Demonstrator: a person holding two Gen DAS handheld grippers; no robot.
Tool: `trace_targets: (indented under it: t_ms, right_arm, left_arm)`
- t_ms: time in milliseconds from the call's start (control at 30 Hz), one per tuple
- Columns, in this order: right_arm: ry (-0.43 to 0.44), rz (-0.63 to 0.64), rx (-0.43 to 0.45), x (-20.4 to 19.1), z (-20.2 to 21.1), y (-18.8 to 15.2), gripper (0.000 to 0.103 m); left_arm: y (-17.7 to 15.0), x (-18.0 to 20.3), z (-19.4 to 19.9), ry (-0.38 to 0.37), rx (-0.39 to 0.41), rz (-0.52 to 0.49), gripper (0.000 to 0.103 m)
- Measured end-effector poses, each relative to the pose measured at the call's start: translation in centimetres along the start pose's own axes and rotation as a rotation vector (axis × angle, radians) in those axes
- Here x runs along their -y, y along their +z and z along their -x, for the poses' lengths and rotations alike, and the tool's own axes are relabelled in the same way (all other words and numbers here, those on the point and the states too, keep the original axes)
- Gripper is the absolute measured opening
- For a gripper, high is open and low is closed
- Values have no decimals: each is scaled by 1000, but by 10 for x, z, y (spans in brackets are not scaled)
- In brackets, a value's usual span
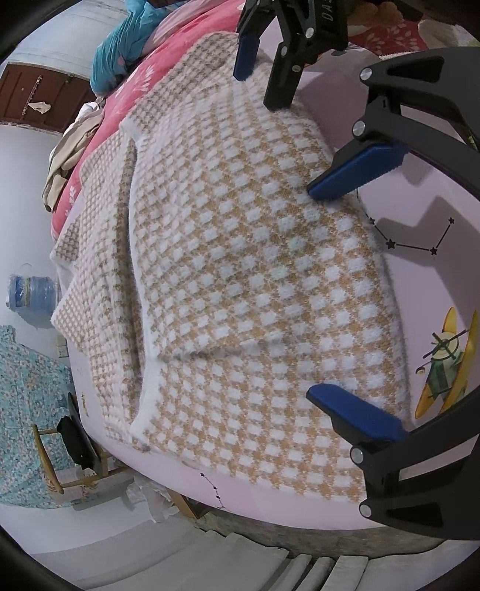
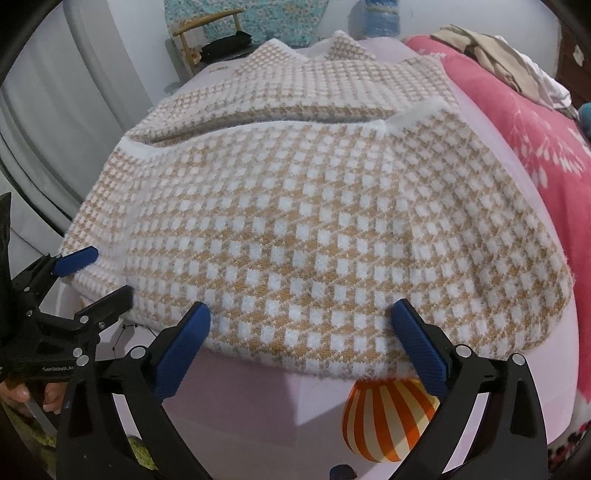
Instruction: Fold large clothes
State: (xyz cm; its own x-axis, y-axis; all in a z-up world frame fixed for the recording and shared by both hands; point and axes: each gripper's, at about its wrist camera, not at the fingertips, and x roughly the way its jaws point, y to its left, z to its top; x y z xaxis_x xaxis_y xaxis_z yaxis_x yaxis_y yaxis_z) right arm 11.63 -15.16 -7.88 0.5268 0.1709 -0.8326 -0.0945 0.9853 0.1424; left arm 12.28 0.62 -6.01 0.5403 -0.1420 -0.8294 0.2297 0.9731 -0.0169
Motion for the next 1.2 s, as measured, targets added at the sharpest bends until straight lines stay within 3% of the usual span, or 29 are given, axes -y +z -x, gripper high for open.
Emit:
trace_targets:
  t_ms: [1200]
  right_arm:
    - [-8,0,-19,-7,-9,6,95]
  left_arm:
    - [1,0,0,1,-9,3,98]
